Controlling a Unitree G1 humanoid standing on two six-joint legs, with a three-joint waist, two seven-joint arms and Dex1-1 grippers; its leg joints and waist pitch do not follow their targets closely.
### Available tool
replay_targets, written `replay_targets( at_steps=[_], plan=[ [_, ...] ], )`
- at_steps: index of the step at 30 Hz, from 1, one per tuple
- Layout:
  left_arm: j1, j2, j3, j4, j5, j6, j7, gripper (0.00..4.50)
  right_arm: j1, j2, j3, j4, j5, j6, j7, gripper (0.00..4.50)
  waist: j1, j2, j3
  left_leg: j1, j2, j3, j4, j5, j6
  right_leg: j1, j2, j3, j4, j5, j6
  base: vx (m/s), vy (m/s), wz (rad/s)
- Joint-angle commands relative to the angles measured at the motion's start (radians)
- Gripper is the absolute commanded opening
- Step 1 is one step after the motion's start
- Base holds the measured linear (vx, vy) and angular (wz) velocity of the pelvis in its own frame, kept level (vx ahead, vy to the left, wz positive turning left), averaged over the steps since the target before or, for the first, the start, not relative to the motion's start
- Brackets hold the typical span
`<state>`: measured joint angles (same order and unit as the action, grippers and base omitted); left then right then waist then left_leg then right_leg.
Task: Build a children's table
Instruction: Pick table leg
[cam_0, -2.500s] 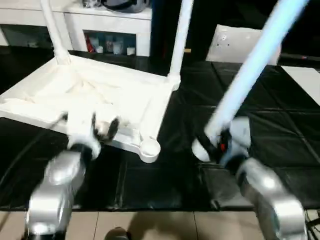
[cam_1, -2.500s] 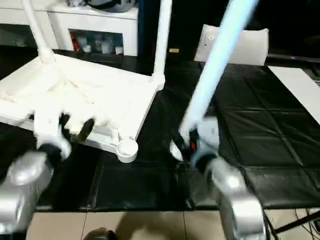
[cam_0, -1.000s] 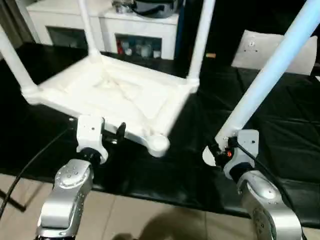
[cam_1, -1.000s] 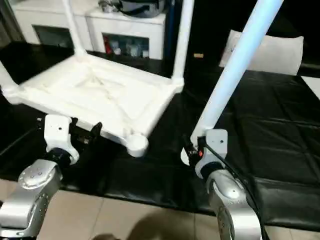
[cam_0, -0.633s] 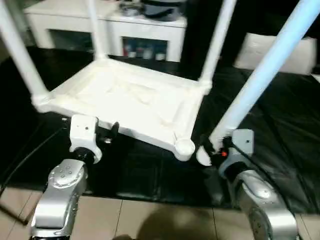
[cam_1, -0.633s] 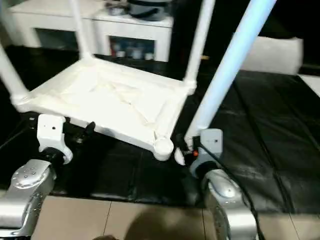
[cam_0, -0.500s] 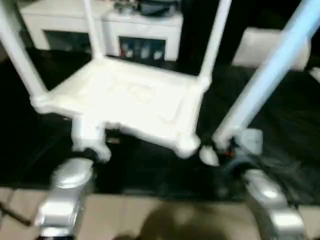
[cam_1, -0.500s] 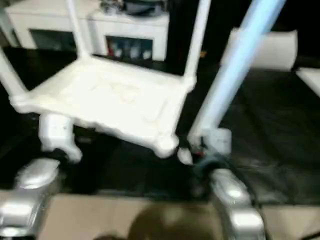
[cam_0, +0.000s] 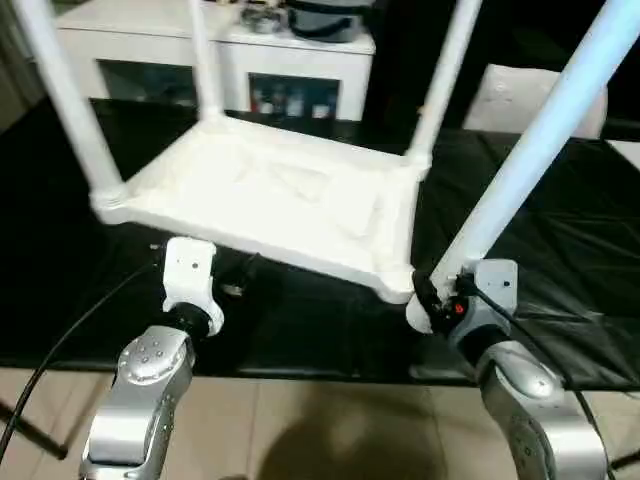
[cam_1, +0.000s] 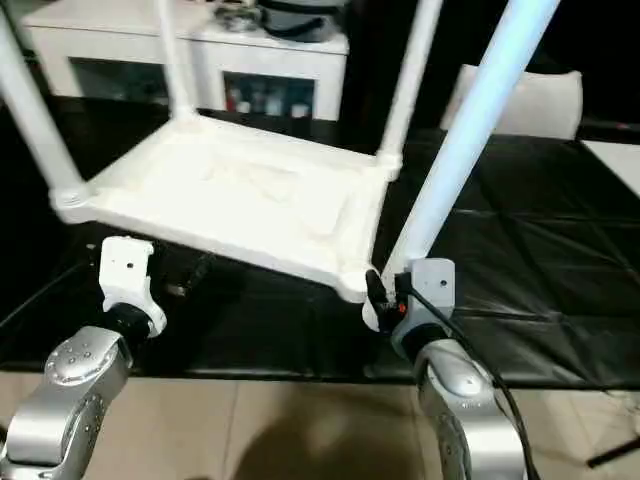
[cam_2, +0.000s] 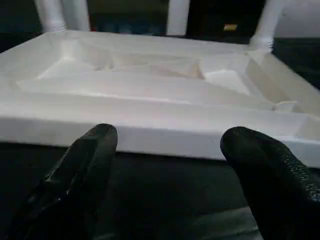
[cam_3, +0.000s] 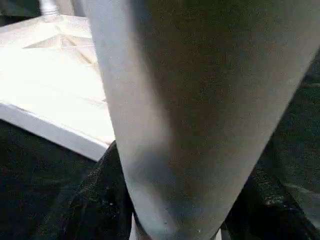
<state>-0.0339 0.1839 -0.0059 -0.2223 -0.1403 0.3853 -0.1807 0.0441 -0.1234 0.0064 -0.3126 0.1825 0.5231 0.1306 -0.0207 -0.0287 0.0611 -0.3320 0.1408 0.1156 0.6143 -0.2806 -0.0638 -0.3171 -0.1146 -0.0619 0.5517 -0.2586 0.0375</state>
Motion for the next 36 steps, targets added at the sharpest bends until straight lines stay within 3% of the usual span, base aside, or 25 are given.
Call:
replay_targets(
  at_steps=[1, 2, 4, 5, 6, 7, 8, 9, 10, 12, 13, 15, 18, 19, 20, 22, 23, 24, 25, 27, 28, 29, 30, 32, 36],
  plan=[
    [0.005, -0.006, -0.013, -0.016, 0.006, -0.008, 0.000, 3.87, -0.012, -0.009, -0.012, -0.019, -0.003, 0.013, 0.004, 1.88, -0.015, 0.026, -0.035, 0.104, 0.069, 0.023, -0.095, -0.515, -0.034, -0.048, 0.003, 0.028, -0.101, -0.592, -0.089, 0.015, -0.066, -0.27],
    [0.007, -0.007, -0.014, -0.017, 0.008, -0.009, -0.001, 3.87, -0.012, -0.010, -0.014, -0.020, -0.001, 0.014, 0.005, 1.88, -0.022, 0.013, -0.016, 0.135, 0.092, 0.022, -0.104, -0.660, -0.074, -0.064, 0.037, -0.018, -0.081, -0.503, -0.079, 0.015, -0.066, -0.27],
    [0.013, -0.008, -0.019, -0.022, 0.010, -0.011, -0.002, 3.87, -0.011, -0.013, -0.017, -0.024, 0.001, 0.016, 0.006, 1.88, -0.016, 0.016, -0.007, 0.118, 0.135, 0.028, -0.154, -0.758, -0.092, -0.050, 0.038, -0.034, -0.013, -0.364, -0.084, 0.038, -0.052, -0.71],
    [0.017, -0.008, -0.022, -0.026, 0.010, -0.012, -0.002, 3.87, -0.010, -0.016, -0.019, -0.026, 0.000, 0.018, 0.005, 1.88, -0.002, -0.013, -0.009, 0.032, 0.144, 0.017, -0.210, -0.814, -0.035, 0.024, 0.007, -0.039, 0.064, -0.222, -0.059, 0.047, -0.045, -0.80],
    [0.018, -0.008, -0.022, -0.026, 0.010, -0.012, -0.002, 3.87, -0.010, -0.016, -0.019, -0.026, 0.000, 0.018, 0.005, 1.88, 0.010, 0.019, -0.012, 0.030, 0.127, 0.029, -0.207, -0.816, -0.021, 0.042, 0.001, -0.016, 0.064, -0.255, -0.039, 0.026, -0.091, -0.52],
    [0.019, -0.009, -0.023, -0.028, 0.010, -0.012, -0.002, 3.87, -0.010, -0.019, -0.018, -0.027, -0.002, 0.017, 0.007, 1.88, 0.000, -0.022, -0.024, 0.053, 0.056, 0.053, -0.103, -0.638, 0.012, -0.014, -0.031, 0.024, -0.057, -0.598, 0.002, 0.059, -0.108, -0.20],
    [0.020, -0.010, -0.024, -0.030, 0.011, -0.011, -0.002, 3.87, -0.009, -0.021, -0.019, -0.027, -0.001, 0.017, 0.008, 1.88, 0.016, -0.022, -0.029, 0.046, 0.037, 0.059, -0.068, -0.506, 0.019, -0.009, -0.054, 0.045, -0.090, -0.787, 0.029, 0.059, -0.108, -0.20],
    [0.021, -0.011, -0.026, -0.032, 0.013, -0.010, -0.002, 3.87, -0.009, -0.023, -0.020, -0.028, 0.002, 0.018, 0.010, 1.88, 0.029, -0.040, -0.045, -0.007, 0.033, 0.041, -0.037, -0.261, 0.052, 0.043, -0.093, 0.090, -0.101, -0.882, 0.037, 0.130, -0.095, -0.18],
    [0.022, -0.012, -0.026, -0.032, 0.013, -0.009, -0.001, 3.87, -0.009, -0.023, -0.020, -0.028, 0.005, 0.019, 0.012, 1.88, 0.042, -0.036, -0.055, -0.020, 0.032, 0.032, -0.034, -0.180, 0.065, 0.060, -0.096, 0.104, -0.095, -0.829, 0.014, 0.146, -0.099, -0.06],
    [0.025, -0.018, -0.022, -0.035, 0.012, -0.013, 0.004, 3.87, -0.010, -0.025, -0.017, -0.030, 0.007, 0.020, 0.017, 1.88, 0.044, -0.024, -0.066, -0.006, 0.031, 0.025, -0.071, 0.032, 0.098, 0.044, -0.011, 0.074, -0.035, -0.304, -0.138, 0.146, -0.094, 0.03],
    [0.026, -0.020, -0.021, -0.037, 0.015, -0.012, 0.009, 3.87, -0.011, -0.026, -0.015, -0.031, 0.007, 0.022, 0.021, 1.88, 0.038, -0.016, -0.065, 0.028, 0.040, 0.024, -0.070, 0.100, 0.109, 0.001, 0.009, 0.060, 0.001, -0.036, -0.220, 0.074, -0.041, 0.10],
    [0.029, -0.028, -0.014, -0.040, 0.014, -0.016, 0.019, 3.87, -0.014, -0.027, -0.012, -0.031, 0.007, 0.024, 0.025, 1.88, 0.037, -0.019, -0.093, 0.013, 0.023, 0.011, -0.040, 0.418, 0.147, 0.024, 0.025, 0.062, 0.058, 0.434, -0.285, 0.156, -0.032, 0.12],
    [0.024, -0.018, -0.019, -0.037, 0.044, -0.019, 0.035, 3.87, -0.024, -0.040, -0.002, -0.028, 0.003, 0.030, 0.035, 1.88, 0.048, -0.020, -0.106, 0.045, -0.003, 0.010, 0.003, 0.887, 0.123, 0.001, 0.088, 0.075, 0.098, 0.892, -0.231, 0.134, 0.003, 0.17],
    [0.018, -0.029, -0.008, -0.031, 0.038, -0.014, 0.052, 3.87, -0.029, -0.048, 0.004, -0.029, -0.003, 0.036, 0.040, 1.88, 0.055, -0.020, -0.101, 0.033, 0.000, 0.015, -0.002, 0.813, 0.087, 0.007, 0.086, 0.086, 0.090, 0.853, -0.197, 0.100, 0.005, 0.28],
    [0.013, -0.031, -0.005, -0.027, 0.039, -0.014, 0.058, 3.87, -0.033, -0.044, 0.000, -0.030, 0.003, 0.041, 0.040, 1.88, 0.064, -0.038, -0.091, -0.040, -0.034, -0.021, -0.008, 0.737, 0.123, 0.049, 0.076, 0.050, 0.094, 0.882, -0.161, 0.000, 0.000, 0.00],
    [0.010, -0.031, -0.003, -0.024, 0.041, -0.015, 0.060, 3.87, -0.036, -0.040, -0.004, -0.030, 0.007, 0.043, 0.038, 1.88, 0.053, 0.007, -0.092, -0.030, -0.008, -0.073, -0.008, 0.638, 0.144, 0.034, 0.061, -0.005, 0.077, 0.751, -0.156, -0.031, -0.032, 0.51],
    [0.003, -0.032, -0.003, -0.019, 0.041, -0.014, 0.058, 3.87, -0.045, -0.042, -0.005, -0.023, -0.004, 0.030, 0.032, 1.88, 0.033, 0.038, -0.080, 0.010, 0.060, -0.171, -0.052, 0.584, 0.258, -0.006, 0.069, -0.050, 0.078, 0.205, -0.259, -0.038, -0.046, 0.60],
    [0.001, -0.033, -0.003, -0.018, 0.042, -0.013, 0.057, 3.87, -0.047, -0.042, -0.005, -0.021, -0.006, 0.025, 0.030, 1.88, 0.025, 0.039, -0.077, 0.029, 0.084, -0.205, -0.072, 0.523, 0.325, -0.023, 0.071, -0.054, 0.089, 0.035, -0.292, -0.069, -0.086, 0.60],
    [0.000, -0.037, -0.001, -0.017, 0.038, -0.013, 0.058, 3.87, -0.048, -0.037, -0.012, -0.017, -0.001, 0.026, 0.025, 1.88, 0.009, 0.047, -0.067, 0.065, 0.182, -0.201, -0.099, 0.390, 0.416, -0.061, 0.049, -0.035, 0.115, -0.140, -0.326, -0.046, -0.053, 0.33],
    [-0.003, -0.043, 0.003, -0.016, 0.032, -0.003, 0.061, 3.87, -0.050, -0.033, -0.022, -0.011, 0.004, 0.024, 0.018, 1.88, 0.023, 0.027, -0.041, 0.005, 0.180, -0.148, -0.138, 0.072, 0.388, -0.040, 0.026, -0.012, 0.134, -0.103, -0.343, -0.088, -0.132, 0.34],
    [-0.004, -0.044, 0.003, -0.016, 0.034, 0.001, 0.061, 3.87, -0.051, -0.036, -0.022, -0.009, 0.002, 0.023, 0.020, 1.88, 0.032, -0.003, -0.038, -0.020, 0.110, -0.103, -0.089, -0.031, 0.334, -0.019, -0.013, 0.030, 0.052, -0.126, -0.398, -0.171, -0.229, 0.17],
    [-0.006, -0.042, 0.002, -0.015, 0.038, 0.005, 0.061, 3.87, -0.053, -0.041, -0.019, -0.008, -0.001, 0.021, 0.024, 1.88, 0.079, -0.038, -0.042, -0.025, -0.023, 0.003, 0.090, -0.057, 0.172, -0.011, -0.058, 0.048, -0.075, -0.490, -0.274, -0.131, -0.166, 0.02],
    [-0.008, -0.042, 0.000, -0.012, 0.038, 0.007, 0.060, 3.87, -0.053, -0.041, -0.020, -0.006, 0.000, 0.021, 0.024, 1.88, 0.087, -0.045, -0.040, -0.017, -0.013, 0.009, 0.102, -0.033, 0.110, -0.020, -0.067, 0.052, -0.085, -0.674, -0.200, -0.156, -0.148, -0.03],
    [-0.011, -0.042, -0.003, -0.008, 0.039, 0.009, 0.056, 3.87, -0.052, -0.042, -0.021, -0.004, 0.000, 0.021, 0.023, 1.88, 0.108, -0.038, -0.044, -0.036, 0.039, 0.005, -0.005, -0.003, 0.026, -0.002, -0.069, 0.089, -0.054, -0.658, 0.057, -0.126, -0.126, -0.01],
    [-0.011, -0.041, -0.003, -0.007, 0.036, 0.013, 0.055, 3.87, -0.043, -0.036, -0.020, -0.008, -0.002, 0.027, 0.019, 1.88, 0.092, -0.015, -0.048, -0.008, 0.064, -0.001, -0.069, -0.102, 0.013, -0.010, -0.014, 0.036, -0.045, -0.372, 0.044, -0.068, -0.079, -0.06]
  ],
)
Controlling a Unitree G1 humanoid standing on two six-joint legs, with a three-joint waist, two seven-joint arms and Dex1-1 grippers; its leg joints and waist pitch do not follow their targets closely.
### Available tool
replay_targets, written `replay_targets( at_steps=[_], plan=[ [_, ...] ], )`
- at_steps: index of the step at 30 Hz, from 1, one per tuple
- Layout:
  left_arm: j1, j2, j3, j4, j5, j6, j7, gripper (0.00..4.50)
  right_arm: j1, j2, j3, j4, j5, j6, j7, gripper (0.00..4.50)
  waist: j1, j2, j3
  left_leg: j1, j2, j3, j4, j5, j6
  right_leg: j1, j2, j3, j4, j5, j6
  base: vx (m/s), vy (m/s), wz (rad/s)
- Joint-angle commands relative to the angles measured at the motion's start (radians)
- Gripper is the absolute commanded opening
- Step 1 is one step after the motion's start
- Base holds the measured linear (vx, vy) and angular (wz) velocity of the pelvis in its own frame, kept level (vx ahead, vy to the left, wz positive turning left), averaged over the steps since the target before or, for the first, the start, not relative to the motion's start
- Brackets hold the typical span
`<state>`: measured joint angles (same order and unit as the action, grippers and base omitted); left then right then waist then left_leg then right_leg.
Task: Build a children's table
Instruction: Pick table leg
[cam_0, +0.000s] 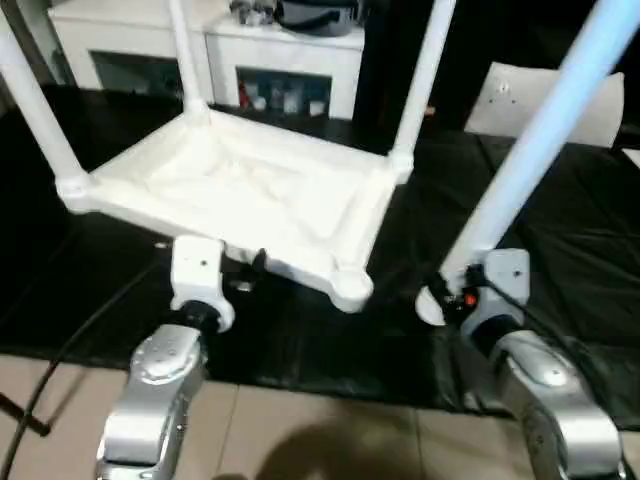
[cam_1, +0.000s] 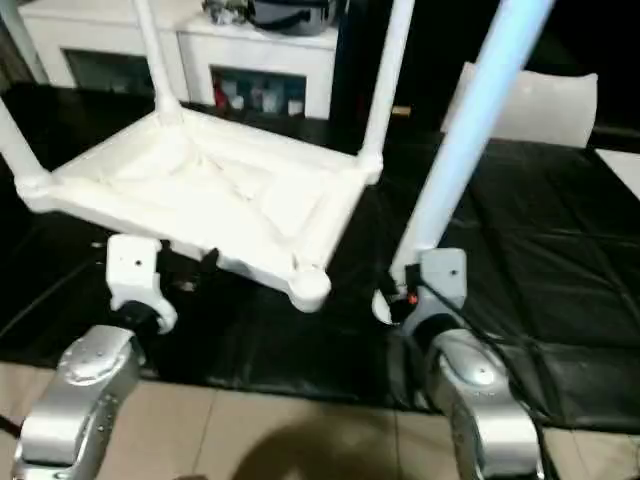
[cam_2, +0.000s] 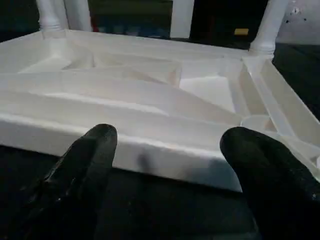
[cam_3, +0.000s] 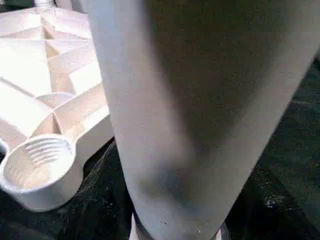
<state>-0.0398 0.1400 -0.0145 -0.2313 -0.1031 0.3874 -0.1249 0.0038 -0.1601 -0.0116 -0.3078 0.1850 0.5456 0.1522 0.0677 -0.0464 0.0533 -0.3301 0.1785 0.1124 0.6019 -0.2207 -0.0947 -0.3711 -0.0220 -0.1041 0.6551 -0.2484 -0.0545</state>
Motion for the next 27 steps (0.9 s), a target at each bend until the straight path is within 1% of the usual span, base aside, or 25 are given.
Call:
replay_targets(
  at_steps=[1, 2, 4, 5, 7, 8, 9, 10, 11, 12, 13, 14, 15, 16, 17, 18, 19, 20, 21, 22, 23, 24, 25, 26, 27],
  plan=[
    [-0.006, 0.003, 0.007, 0.003, -0.001, 0.013, -0.002, 3.87, 0.001, 0.004, -0.002, -0.015, -0.004, 0.008, -0.003, 1.88, 0.005, 0.003, -0.039, -0.009, 0.024, 0.007, -0.057, -0.166, 0.041, 0.043, -0.104, 0.077, -0.154, -0.399, 0.133, -0.088, -0.063, 0.04],
    [-0.006, 0.002, 0.009, 0.003, 0.000, 0.014, -0.005, 3.87, 0.005, 0.007, 0.000, -0.017, -0.004, 0.010, -0.003, 1.88, 0.003, 0.004, -0.039, -0.014, 0.027, 0.009, -0.067, -0.159, 0.038, 0.044, -0.101, 0.071, -0.160, -0.405, 0.117, -0.051, -0.016, 0.02],
    [-0.007, 0.004, 0.009, 0.003, 0.004, 0.014, -0.008, 3.87, 0.012, 0.008, 0.005, -0.021, -0.005, 0.010, -0.004, 1.88, 0.000, 0.008, -0.035, -0.013, 0.034, 0.006, -0.072, -0.183, 0.035, 0.037, -0.102, 0.070, -0.161, -0.409, 0.097, 0.000, 0.000, 0.00],
    [-0.009, 0.010, 0.005, 0.006, 0.005, 0.009, -0.017, 3.87, 0.020, 0.011, 0.009, -0.024, -0.003, 0.008, -0.006, 1.88, -0.002, 0.012, -0.036, -0.012, 0.039, 0.002, -0.077, -0.197, 0.032, 0.038, -0.106, 0.070, -0.159, -0.401, 0.077, 0.000, 0.000, 0.00],
    [-0.011, 0.015, 0.004, 0.008, 0.001, 0.002, -0.025, 3.87, 0.026, 0.012, 0.015, -0.027, -0.002, 0.005, -0.007, 1.88, -0.006, 0.014, -0.038, -0.013, 0.048, -0.003, -0.083, -0.207, 0.033, 0.042, -0.109, 0.070, -0.155, -0.377, 0.054, 0.002, 0.026, -0.02],
    [-0.012, 0.014, 0.009, 0.005, -0.017, -0.007, -0.040, 3.87, 0.029, 0.014, 0.015, -0.029, -0.002, 0.005, -0.008, 1.88, -0.009, 0.017, -0.043, -0.018, 0.055, -0.008, -0.087, -0.194, 0.033, 0.047, -0.114, 0.074, -0.148, -0.305, 0.021, 0.005, 0.052, -0.03],
    [-0.012, 0.014, 0.009, 0.005, -0.017, -0.007, -0.040, 3.87, 0.029, 0.014, 0.015, -0.029, -0.002, 0.005, -0.008, 1.88, -0.011, 0.017, -0.044, -0.018, 0.058, -0.008, -0.088, -0.189, 0.034, 0.046, -0.114, 0.075, -0.144, -0.278, 0.007, 0.010, 0.054, -0.03],
    [-0.011, 0.016, 0.009, 0.003, -0.020, -0.007, -0.043, 3.87, 0.030, 0.015, 0.015, -0.030, -0.001, 0.005, -0.007, 1.88, -0.012, 0.019, -0.049, -0.020, 0.061, -0.009, -0.088, -0.163, 0.038, 0.050, -0.116, 0.077, -0.136, -0.212, -0.020, 0.000, 0.000, 0.00],
    [-0.011, 0.017, 0.009, 0.001, -0.026, -0.007, -0.050, 3.87, 0.031, 0.016, 0.014, -0.031, 0.000, 0.005, -0.007, 1.88, -0.012, 0.019, -0.049, -0.019, 0.061, -0.006, -0.087, -0.159, 0.039, 0.049, -0.115, 0.079, -0.134, -0.188, -0.030, 0.000, 0.000, 0.00],
    [-0.010, 0.018, 0.008, 0.000, -0.029, -0.007, -0.053, 3.87, 0.031, 0.017, 0.013, -0.032, 0.000, 0.004, -0.007, 1.88, -0.012, 0.020, -0.047, -0.015, 0.061, -0.003, -0.089, -0.194, 0.035, 0.052, -0.117, 0.080, -0.132, -0.195, -0.049, 0.000, 0.000, 0.00],
    [-0.008, 0.022, 0.006, -0.006, -0.027, -0.006, -0.057, 3.87, 0.032, 0.018, 0.011, -0.032, 0.001, 0.003, -0.006, 1.88, -0.013, 0.020, -0.045, -0.006, 0.059, 0.001, -0.093, -0.261, 0.033, 0.056, -0.115, 0.078, -0.137, -0.260, -0.057, 0.000, 0.000, 0.00],
    [-0.008, 0.022, 0.006, -0.006, -0.027, -0.006, -0.057, 3.87, 0.032, 0.018, 0.011, -0.032, 0.001, 0.003, -0.006, 1.88, -0.014, 0.020, -0.044, -0.001, 0.057, 0.003, -0.095, -0.294, 0.035, 0.058, -0.112, 0.077, -0.140, -0.299, -0.059, 0.000, 0.000, 0.00],
    [-0.007, 0.023, 0.005, -0.007, -0.026, -0.007, -0.058, 3.87, 0.033, 0.018, 0.010, -0.030, 0.001, 0.001, -0.005, 1.88, -0.013, 0.014, -0.043, 0.007, 0.049, 0.010, -0.097, -0.343, 0.049, 0.069, -0.106, 0.073, -0.148, -0.376, -0.065, 0.000, 0.000, 0.00],
    [-0.006, 0.022, 0.005, -0.009, -0.027, -0.007, -0.058, 3.87, 0.034, 0.017, 0.010, -0.029, 0.001, -0.001, -0.004, 1.88, -0.011, 0.016, -0.041, 0.011, 0.043, 0.017, -0.097, -0.347, 0.066, 0.073, -0.104, 0.073, -0.159, -0.426, -0.066, 0.063, 0.012, -0.03],
    [-0.005, 0.022, 0.005, -0.009, -0.027, -0.007, -0.060, 3.87, 0.034, 0.017, 0.010, -0.028, 0.001, -0.003, -0.004, 1.88, -0.011, 0.016, -0.030, 0.028, 0.040, 0.023, -0.097, -0.388, 0.075, 0.071, -0.103, 0.066, -0.177, -0.526, -0.061, 0.000, 0.000, 0.00],
    [-0.004, 0.021, 0.005, -0.010, -0.027, -0.008, -0.062, 3.87, 0.034, 0.016, 0.011, -0.027, 0.000, -0.004, -0.003, 1.88, -0.012, 0.012, -0.030, 0.030, 0.033, 0.026, -0.096, -0.385, 0.078, 0.078, -0.101, 0.067, -0.183, -0.553, -0.055, 0.000, 0.000, 0.00],
    [-0.004, 0.021, 0.006, -0.010, -0.028, -0.008, -0.064, 3.87, 0.034, 0.016, 0.011, -0.027, 0.000, -0.005, -0.003, 1.88, -0.008, 0.014, -0.027, 0.041, 0.033, 0.030, -0.098, -0.377, 0.081, 0.081, -0.104, 0.067, -0.193, -0.586, -0.049, 0.000, 0.000, 0.00],
    [-0.003, 0.022, 0.005, -0.011, -0.028, -0.008, -0.066, 3.87, 0.033, 0.017, 0.011, -0.026, 0.001, -0.006, -0.002, 1.88, -0.005, 0.015, -0.031, 0.047, 0.035, 0.032, -0.101, -0.360, 0.084, 0.087, -0.103, 0.067, -0.195, -0.579, -0.048, 0.000, 0.000, 0.00],
    [-0.003, 0.023, 0.005, -0.011, -0.028, -0.008, -0.066, 3.87, 0.033, 0.017, 0.011, -0.026, 0.001, -0.006, -0.002, 1.88, -0.006, 0.013, -0.032, 0.048, 0.034, 0.033, -0.104, -0.349, 0.086, 0.091, -0.100, 0.069, -0.193, -0.560, -0.052, 0.065, 0.007, 0.00],
    [-0.003, 0.024, 0.005, -0.012, -0.029, -0.008, -0.070, 3.87, 0.030, 0.017, 0.012, -0.024, 0.001, -0.007, 0.000, 1.88, -0.004, 0.014, -0.036, 0.041, 0.036, 0.031, -0.109, -0.312, 0.091, 0.104, -0.098, 0.073, -0.184, -0.502, -0.068, 0.078, 0.008, 0.01],
    [-0.002, 0.025, 0.005, -0.013, -0.030, -0.008, -0.072, 3.87, 0.029, 0.017, 0.013, -0.024, 0.001, -0.008, 0.001, 1.88, -0.003, 0.016, -0.046, 0.042, 0.037, 0.031, -0.109, -0.260, 0.103, 0.111, -0.096, 0.075, -0.173, -0.414, -0.091, 0.078, 0.008, 0.01],
    [0.000, 0.028, 0.005, -0.015, -0.030, -0.008, -0.075, 3.87, 0.028, 0.017, 0.016, -0.023, 0.000, -0.009, 0.003, 1.88, -0.004, 0.017, -0.049, 0.040, 0.037, 0.031, -0.108, -0.232, 0.110, 0.115, -0.094, 0.075, -0.166, -0.364, -0.107, 0.080, 0.012, 0.01],
    [0.000, 0.028, 0.005, -0.015, -0.030, -0.008, -0.075, 3.87, 0.028, 0.017, 0.016, -0.023, 0.000, -0.009, 0.003, 1.88, -0.004, 0.018, -0.054, 0.037, 0.036, 0.031, -0.105, -0.183, 0.123, 0.121, -0.091, 0.075, -0.154, -0.273, -0.135, 0.088, 0.011, 0.02],
    [0.002, 0.029, 0.005, -0.017, -0.030, -0.007, -0.076, 3.87, 0.028, 0.017, 0.016, -0.022, 0.000, -0.010, 0.004, 1.88, -0.005, 0.017, -0.056, 0.034, 0.030, 0.033, -0.101, -0.145, 0.138, 0.129, -0.089, 0.076, -0.146, -0.208, -0.157, 0.088, 0.011, 0.02],
    [0.003, 0.029, 0.005, -0.018, -0.029, -0.007, -0.077, 3.87, 0.028, 0.017, 0.017, -0.022, 0.000, -0.010, 0.004, 1.88, -0.004, 0.015, -0.058, 0.031, 0.026, 0.034, -0.097, -0.125, 0.145, 0.134, -0.089, 0.078, -0.144, -0.182, -0.165, 0.095, 0.012, 0.04]
  ],
)
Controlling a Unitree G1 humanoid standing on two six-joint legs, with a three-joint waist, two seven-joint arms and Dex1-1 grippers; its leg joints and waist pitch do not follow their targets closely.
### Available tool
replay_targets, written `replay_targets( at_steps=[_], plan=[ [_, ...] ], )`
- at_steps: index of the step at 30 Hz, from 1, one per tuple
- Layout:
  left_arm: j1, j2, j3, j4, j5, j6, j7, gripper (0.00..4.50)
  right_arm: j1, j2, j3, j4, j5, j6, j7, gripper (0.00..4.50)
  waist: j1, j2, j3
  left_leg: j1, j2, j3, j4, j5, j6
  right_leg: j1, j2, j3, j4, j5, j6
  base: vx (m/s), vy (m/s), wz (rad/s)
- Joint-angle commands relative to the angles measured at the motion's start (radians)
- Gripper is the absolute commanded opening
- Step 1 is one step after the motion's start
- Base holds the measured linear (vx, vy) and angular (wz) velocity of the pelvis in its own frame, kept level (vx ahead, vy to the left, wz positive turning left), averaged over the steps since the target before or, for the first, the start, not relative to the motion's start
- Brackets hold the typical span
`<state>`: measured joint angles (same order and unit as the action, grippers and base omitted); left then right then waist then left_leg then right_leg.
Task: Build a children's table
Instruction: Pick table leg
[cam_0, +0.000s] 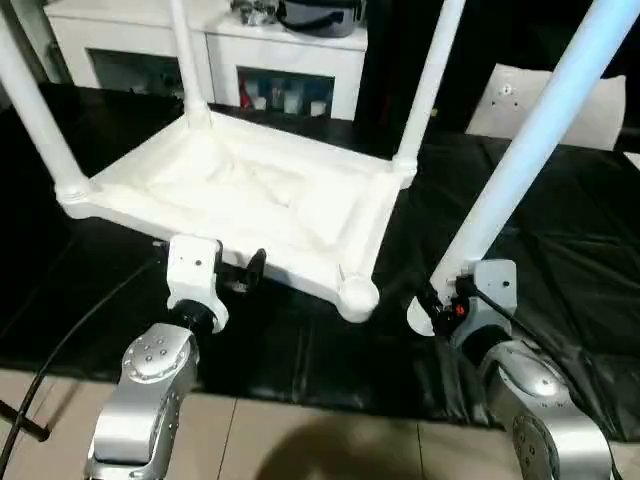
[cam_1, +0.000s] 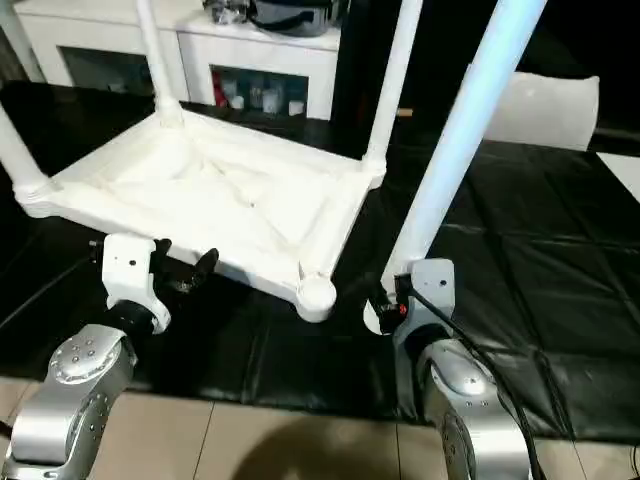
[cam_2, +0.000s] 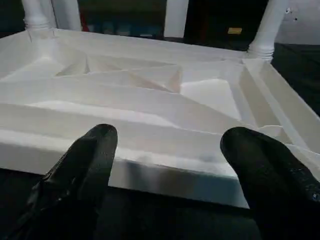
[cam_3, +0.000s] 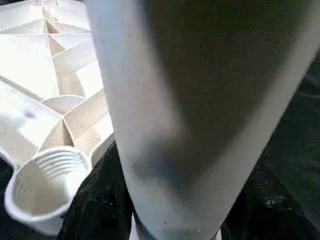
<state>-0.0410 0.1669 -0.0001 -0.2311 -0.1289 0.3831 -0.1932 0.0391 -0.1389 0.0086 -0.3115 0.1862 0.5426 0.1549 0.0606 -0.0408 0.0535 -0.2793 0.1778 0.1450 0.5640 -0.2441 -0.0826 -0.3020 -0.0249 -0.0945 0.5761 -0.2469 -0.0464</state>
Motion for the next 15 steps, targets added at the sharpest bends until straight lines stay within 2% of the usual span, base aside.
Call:
replay_targets(
  at_steps=[1, 2, 4, 6, 7, 8, 10, 11, 12, 13, 14, 15],
  plan=[
    [0.004, 0.003, -0.009, -0.019, -0.003, -0.002, -0.009, 3.87, -0.008, -0.004, -0.003, -0.018, -0.002, -0.009, 0.001, 1.88, 0.006, 0.010, -0.062, -0.027, 0.019, 0.003, -0.052, -0.055, 0.145, 0.075, -0.085, 0.071, -0.060, -0.126, -0.187, 0.099, 0.012, 0.04],
    [0.006, 0.003, -0.007, -0.021, -0.003, -0.001, -0.011, 3.87, -0.008, -0.006, -0.001, -0.019, 0.000, 0.000, 0.003, 1.88, 0.007, 0.009, -0.067, -0.036, 0.012, 0.003, -0.044, -0.006, 0.158, 0.086, -0.081, 0.073, -0.052, -0.064, -0.192, 0.099, 0.012, 0.04],
    [0.008, 0.004, -0.006, -0.023, -0.003, -0.001, -0.012, 3.87, -0.007, -0.008, 0.003, -0.018, 0.000, 0.005, 0.006, 1.88, 0.007, 0.009, -0.072, -0.039, 0.008, -0.002, -0.037, 0.050, 0.179, 0.093, -0.073, 0.069, -0.040, 0.019, -0.193, 0.077, 0.005, 0.03],
    [0.011, 0.005, -0.006, -0.026, -0.003, 0.000, -0.013, 3.87, -0.006, -0.007, 0.006, -0.015, -0.001, -0.010, 0.011, 1.88, 0.003, 0.010, -0.076, -0.037, 0.006, -0.010, -0.030, 0.116, 0.201, 0.094, -0.064, 0.062, -0.025, 0.102, -0.185, 0.100, 0.006, 0.02],
    [0.011, 0.005, -0.006, -0.026, -0.003, 0.000, -0.013, 3.87, -0.006, -0.007, 0.006, -0.015, -0.001, -0.010, 0.011, 1.88, 0.000, 0.009, -0.077, -0.032, 0.004, -0.015, -0.025, 0.156, 0.225, 0.091, -0.059, 0.059, -0.015, 0.150, -0.173, 0.139, 0.007, 0.01],
    [0.014, 0.005, -0.006, -0.029, -0.003, 0.001, -0.013, 3.87, -0.006, -0.006, 0.006, -0.019, 0.002, -0.015, 0.016, 1.88, -0.004, 0.011, -0.078, -0.020, 0.011, -0.023, -0.021, 0.199, 0.251, 0.081, -0.057, 0.052, -0.004, 0.175, -0.165, 0.090, 0.003, 0.00],
    [0.019, 0.006, -0.005, -0.037, -0.005, 0.005, -0.013, 3.87, -0.009, -0.008, 0.010, -0.024, 0.005, -0.014, 0.023, 1.88, -0.008, 0.010, -0.077, -0.005, 0.018, -0.032, -0.017, 0.233, 0.284, 0.067, -0.057, 0.047, 0.005, 0.179, -0.156, 0.089, -0.003, 0.02],
    [0.020, 0.007, -0.005, -0.039, -0.005, 0.006, -0.012, 3.87, -0.010, -0.008, 0.010, -0.024, 0.005, -0.014, 0.024, 1.88, -0.016, 0.009, -0.075, 0.023, 0.029, -0.041, -0.010, 0.258, 0.333, 0.041, -0.064, 0.047, 0.019, 0.162, -0.168, 0.096, -0.006, 0.04],
    [0.022, 0.007, -0.005, -0.040, -0.004, 0.007, -0.012, 3.87, -0.010, -0.007, 0.010, -0.023, 0.005, -0.013, 0.024, 1.88, -0.018, 0.006, -0.074, 0.025, 0.028, -0.043, -0.006, 0.259, 0.345, 0.038, -0.067, 0.051, 0.022, 0.166, -0.172, 0.083, -0.017, 0.09],
    [0.025, 0.008, -0.006, -0.042, -0.003, 0.007, -0.013, 3.87, -0.010, -0.008, 0.012, -0.022, 0.004, -0.015, 0.025, 1.88, -0.011, -0.001, -0.071, -0.004, -0.001, -0.024, 0.008, 0.232, 0.342, 0.066, -0.075, 0.070, 0.010, 0.187, -0.194, 0.000, 0.000, 0.00],
    [0.027, 0.009, -0.006, -0.044, -0.002, 0.007, -0.013, 3.87, -0.010, -0.008, 0.013, -0.019, 0.001, -0.016, 0.026, 1.88, 0.006, -0.010, -0.067, -0.066, -0.036, -0.009, 0.030, 0.155, 0.300, 0.125, -0.086, 0.105, -0.018, 0.176, -0.202, 0.000, 0.000, 0.00],
    [0.028, 0.009, -0.007, -0.046, -0.002, 0.008, -0.013, 3.87, -0.009, -0.007, 0.011, -0.018, 0.002, -0.017, 0.025, 1.88, 0.015, -0.010, -0.069, -0.087, -0.036, -0.010, 0.039, 0.125, 0.270, 0.144, -0.097, 0.120, -0.025, 0.179, -0.203, 0.000, 0.000, 0.00]
  ],
)
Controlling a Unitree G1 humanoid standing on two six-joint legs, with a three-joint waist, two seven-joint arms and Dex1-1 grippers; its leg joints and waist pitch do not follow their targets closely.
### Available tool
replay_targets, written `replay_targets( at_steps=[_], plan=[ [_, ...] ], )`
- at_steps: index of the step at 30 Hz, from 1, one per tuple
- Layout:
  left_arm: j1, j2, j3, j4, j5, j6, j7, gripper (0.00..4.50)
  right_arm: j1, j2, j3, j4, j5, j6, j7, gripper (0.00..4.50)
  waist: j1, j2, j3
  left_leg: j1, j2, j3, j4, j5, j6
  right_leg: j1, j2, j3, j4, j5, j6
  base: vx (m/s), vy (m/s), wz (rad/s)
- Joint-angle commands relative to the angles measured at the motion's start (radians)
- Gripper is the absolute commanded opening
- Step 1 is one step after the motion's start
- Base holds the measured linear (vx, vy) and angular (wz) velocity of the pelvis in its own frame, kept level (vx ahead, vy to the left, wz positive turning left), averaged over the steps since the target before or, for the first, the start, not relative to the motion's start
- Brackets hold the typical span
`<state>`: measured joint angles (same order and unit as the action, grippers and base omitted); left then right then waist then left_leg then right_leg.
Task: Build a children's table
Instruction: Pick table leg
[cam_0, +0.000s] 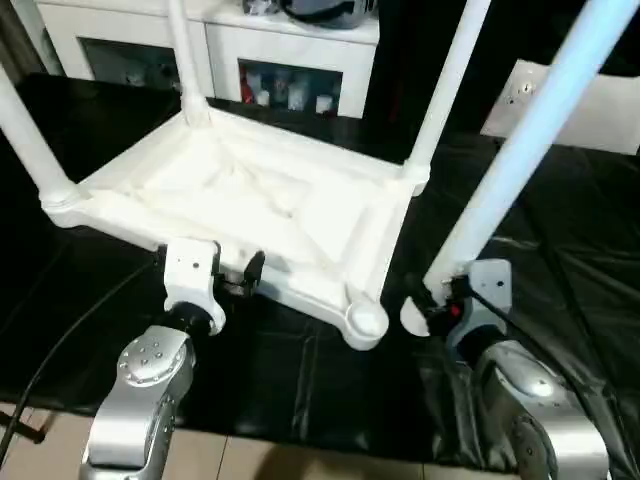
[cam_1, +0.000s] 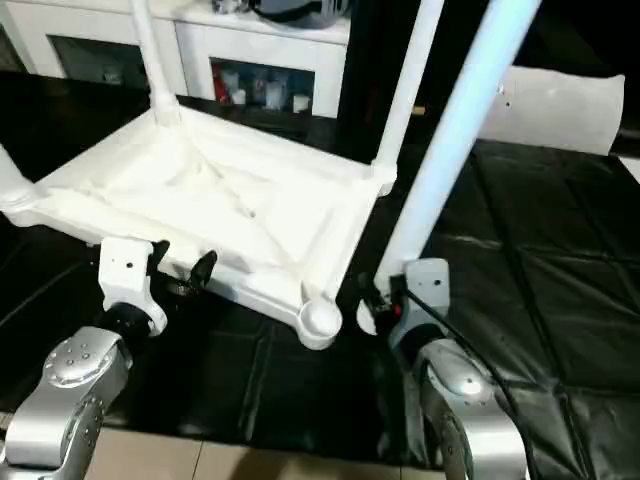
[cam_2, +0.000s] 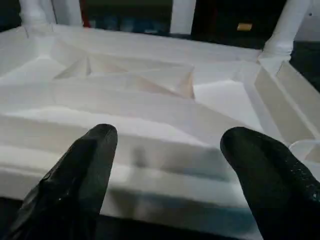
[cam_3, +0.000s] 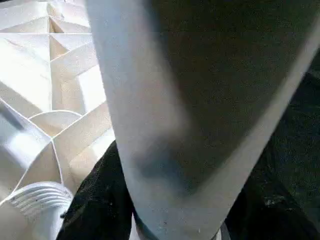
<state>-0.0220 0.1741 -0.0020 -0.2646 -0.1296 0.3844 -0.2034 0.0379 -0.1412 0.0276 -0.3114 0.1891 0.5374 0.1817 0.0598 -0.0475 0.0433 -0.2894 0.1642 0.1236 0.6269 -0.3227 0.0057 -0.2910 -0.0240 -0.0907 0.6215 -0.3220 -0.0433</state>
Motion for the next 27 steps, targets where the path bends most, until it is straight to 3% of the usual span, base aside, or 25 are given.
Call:
replay_targets(
  at_steps=[1, 2, 3, 4, 5, 6, 7, 8, 9, 10, 11, 12, 13, 14, 15, 16, 17, 18, 19, 20, 21, 22, 23, 25, 27],
  plan=[
    [0.010, 0.002, -0.005, -0.013, -0.001, 0.008, -0.003, 3.87, -0.008, -0.004, -0.009, -0.017, 0.000, -0.011, -0.002, 1.88, 0.020, -0.003, -0.059, -0.103, -0.021, 0.004, -0.014, 0.197, 0.154, 0.152, -0.100, 0.122, -0.071, 0.270, -0.195, 0.000, 0.000, 0.00],
    [0.011, 0.002, -0.006, -0.015, -0.001, 0.009, -0.003, 3.87, -0.007, -0.010, -0.005, -0.016, -0.007, -0.011, -0.001, 1.88, 0.025, 0.009, -0.056, -0.108, -0.012, -0.002, -0.019, 0.201, 0.097, 0.150, -0.085, 0.110, -0.068, 0.319, -0.160, 0.000, 0.000, 0.00],
    [0.011, 0.003, -0.007, -0.016, -0.001, 0.010, -0.004, 3.87, -0.006, -0.017, 0.001, -0.014, -0.016, -0.012, 0.000, 1.88, 0.016, 0.026, -0.060, -0.057, 0.017, -0.014, -0.050, 0.246, 0.053, 0.115, -0.052, 0.064, -0.044, 0.341, -0.114, 0.057, -0.032, 0.06],
    [0.011, 0.004, -0.006, -0.016, -0.002, 0.011, -0.005, 3.87, -0.005, -0.015, 0.001, -0.013, -0.017, -0.013, -0.001, 1.88, -0.023, 0.032, -0.065, 0.059, 0.091, -0.081, -0.074, 0.362, 0.150, 0.009, -0.041, 0.020, 0.015, 0.280, -0.064, 0.116, -0.073, 0.14],
    [0.011, 0.004, -0.006, -0.016, -0.002, 0.011, -0.005, 3.87, -0.005, -0.015, 0.001, -0.013, -0.017, -0.013, -0.001, 1.88, -0.050, 0.030, -0.067, 0.163, 0.173, -0.153, -0.088, 0.377, 0.319, -0.114, -0.088, 0.027, 0.060, 0.051, -0.050, 0.097, -0.069, 0.12],
    [0.010, 0.006, -0.006, -0.015, -0.003, 0.012, -0.008, 3.87, -0.004, -0.005, -0.008, -0.012, -0.008, -0.015, -0.005, 1.88, -0.054, 0.026, -0.071, 0.179, 0.193, -0.171, -0.083, 0.408, 0.373, -0.142, -0.112, 0.043, 0.077, 0.009, -0.048, 0.079, -0.063, 0.15],
    [0.010, 0.006, -0.007, -0.016, -0.003, 0.013, -0.009, 3.87, -0.004, -0.003, -0.011, -0.012, -0.006, -0.015, -0.006, 1.88, -0.051, 0.019, -0.060, 0.164, 0.181, -0.159, -0.077, 0.398, 0.391, -0.149, -0.127, 0.065, 0.069, 0.015, -0.055, 0.000, 0.000, 0.00],
    [0.010, 0.007, -0.008, -0.016, -0.003, 0.014, -0.010, 3.87, -0.004, -0.012, -0.005, -0.014, -0.013, -0.016, -0.001, 1.88, -0.010, -0.027, -0.044, -0.022, -0.050, -0.005, 0.015, 0.210, 0.276, 0.044, -0.120, 0.167, -0.050, 0.161, -0.142, 0.000, 0.000, 0.00],
    [0.010, 0.007, -0.009, -0.017, -0.002, 0.015, -0.011, 3.87, -0.004, -0.019, 0.000, -0.015, -0.018, -0.017, 0.003, 1.88, 0.010, -0.029, -0.026, -0.078, -0.052, -0.010, 0.065, 0.096, 0.235, 0.092, -0.187, 0.233, -0.108, 0.073, -0.179, 0.061, -0.015, 0.11],
    [0.009, 0.008, -0.009, -0.017, -0.002, 0.015, -0.012, 3.87, -0.003, -0.019, 0.002, -0.016, -0.017, -0.016, 0.006, 1.88, 0.030, -0.017, -0.038, -0.120, -0.024, -0.032, 0.114, 0.075, 0.104, 0.135, -0.212, 0.235, -0.101, 0.038, -0.215, 0.058, -0.012, 0.04],
    [0.009, 0.008, -0.009, -0.017, -0.003, 0.016, -0.012, 3.87, -0.001, -0.017, 0.003, -0.017, -0.015, -0.019, 0.007, 1.88, 0.028, -0.029, -0.029, -0.129, -0.022, -0.028, 0.105, 0.097, 0.061, 0.126, -0.187, 0.207, -0.101, 0.043, -0.218, 0.067, -0.016, -0.04],
    [0.010, 0.008, -0.011, -0.018, -0.002, 0.016, -0.013, 3.87, 0.002, -0.013, 0.002, -0.022, -0.010, -0.030, 0.010, 1.88, 0.032, -0.004, -0.024, -0.114, -0.013, -0.026, 0.051, 0.163, 0.006, 0.100, -0.146, 0.147, -0.107, 0.032, -0.225, 0.000, 0.000, 0.00],
    [0.010, 0.009, -0.012, -0.018, -0.003, 0.016, -0.014, 3.87, 0.004, -0.010, 0.002, -0.025, -0.007, -0.037, 0.011, 1.88, 0.025, 0.006, -0.020, -0.098, 0.000, -0.021, 0.012, 0.178, 0.008, 0.084, -0.127, 0.117, -0.116, -0.033, -0.222, 0.000, 0.000, 0.00],
    [0.010, 0.011, -0.014, -0.018, -0.003, 0.016, -0.017, 3.87, 0.006, -0.010, 0.004, -0.028, -0.010, -0.033, 0.008, 1.88, 0.021, 0.045, -0.029, -0.085, 0.027, -0.019, -0.047, 0.193, 0.019, 0.096, -0.108, 0.064, -0.129, -0.141, -0.185, 0.000, 0.000, 0.00],
    [0.012, 0.013, -0.017, -0.020, -0.010, 0.011, -0.028, 3.87, 0.007, -0.011, 0.006, -0.028, -0.013, -0.028, 0.005, 1.88, 0.004, 0.066, -0.026, -0.050, 0.068, -0.060, -0.093, 0.105, 0.056, 0.051, -0.049, 0.046, -0.073, -0.096, -0.127, 0.134, 0.046, 0.05],
    [0.014, 0.013, -0.017, -0.021, -0.014, 0.007, -0.031, 3.87, 0.007, -0.011, 0.005, -0.027, -0.014, -0.028, 0.005, 1.88, -0.039, 0.056, -0.057, 0.039, 0.141, -0.138, -0.092, 0.163, 0.189, -0.019, -0.055, 0.041, 0.024, 0.040, -0.098, 0.177, 0.057, 0.03],
    [0.018, 0.017, -0.021, -0.026, -0.019, 0.005, -0.043, 3.87, 0.009, -0.011, 0.005, -0.025, -0.017, -0.029, 0.003, 1.88, -0.039, 0.070, -0.075, 0.061, 0.147, -0.156, -0.073, 0.295, 0.273, -0.045, -0.065, 0.042, 0.041, 0.088, -0.071, 0.127, 0.015, 0.11],
    [0.024, 0.030, -0.026, -0.034, -0.028, 0.003, -0.073, 3.87, 0.010, -0.011, 0.004, -0.021, -0.018, -0.041, 0.001, 1.88, -0.039, 0.055, -0.072, 0.056, 0.162, -0.174, -0.046, 0.624, 0.399, -0.089, -0.104, 0.079, 0.051, 0.165, -0.002, 0.074, 0.020, -0.03],
    [0.025, 0.033, -0.027, -0.034, -0.029, 0.003, -0.078, 3.87, 0.010, -0.011, 0.004, -0.021, -0.018, -0.044, 0.000, 1.88, -0.038, 0.046, -0.076, 0.046, 0.153, -0.173, -0.028, 0.761, 0.411, -0.095, -0.125, 0.099, 0.039, 0.223, 0.021, 0.000, 0.000, 0.00],
    [0.030, 0.051, -0.026, -0.039, -0.054, -0.012, -0.123, 3.87, 0.010, -0.010, 0.002, -0.018, -0.018, -0.058, -0.001, 1.88, -0.015, 0.021, -0.075, -0.040, 0.050, -0.086, 0.015, 0.804, 0.261, -0.048, -0.143, 0.141, 0.008, 0.502, 0.053, 0.000, 0.000, 0.00],
    [0.032, 0.064, -0.027, -0.041, -0.071, -0.017, -0.153, 4.04, 0.010, -0.009, -0.001, -0.016, -0.016, -0.071, 0.002, 1.88, -0.014, 0.003, -0.080, -0.088, 0.012, -0.056, 0.009, 0.723, 0.204, 0.004, -0.122, 0.144, 0.024, 0.675, 0.076, 0.000, 0.000, 0.00],
    [0.030, 0.081, -0.032, -0.042, -0.080, -0.013, -0.180, 4.14, 0.010, -0.007, -0.004, -0.014, -0.012, -0.082, 0.007, 1.88, 0.009, -0.001, -0.083, -0.116, -0.020, -0.027, -0.006, 0.534, 0.107, 0.039, -0.084, 0.129, 0.031, 0.999, 0.155, 0.000, 0.000, 0.00],
    [0.027, 0.100, -0.039, -0.038, -0.081, -0.011, -0.205, 4.21, 0.009, -0.007, -0.007, -0.012, -0.007, -0.084, 0.012, 1.88, 0.004, 0.009, -0.070, -0.097, 0.001, -0.033, -0.034, 0.321, 0.013, 0.021, -0.090, 0.106, 0.021, 0.958, 0.159, 0.000, 0.000, 0.00],
    [0.017, 0.135, -0.052, -0.027, -0.081, -0.008, -0.248, 4.34, 0.007, -0.002, -0.013, -0.010, 0.005, -0.079, 0.019, 1.88, 0.000, 0.017, -0.060, -0.076, 0.022, -0.043, -0.052, 0.175, -0.039, 0.011, -0.090, 0.096, 0.003, 0.765, 0.145, 0.000, 0.000, 0.00],
    [0.004, 0.163, -0.062, -0.012, -0.077, -0.008, -0.286, 4.43, 0.003, -0.002, -0.017, -0.008, 0.013, -0.079, 0.025, 1.88, -0.009, 0.031, -0.044, -0.051, 0.057, -0.059, -0.094, -0.061, -0.082, 0.002, -0.097, 0.095, -0.028, 0.316, 0.052, -0.044, -0.002, -0.01]
  ],
)
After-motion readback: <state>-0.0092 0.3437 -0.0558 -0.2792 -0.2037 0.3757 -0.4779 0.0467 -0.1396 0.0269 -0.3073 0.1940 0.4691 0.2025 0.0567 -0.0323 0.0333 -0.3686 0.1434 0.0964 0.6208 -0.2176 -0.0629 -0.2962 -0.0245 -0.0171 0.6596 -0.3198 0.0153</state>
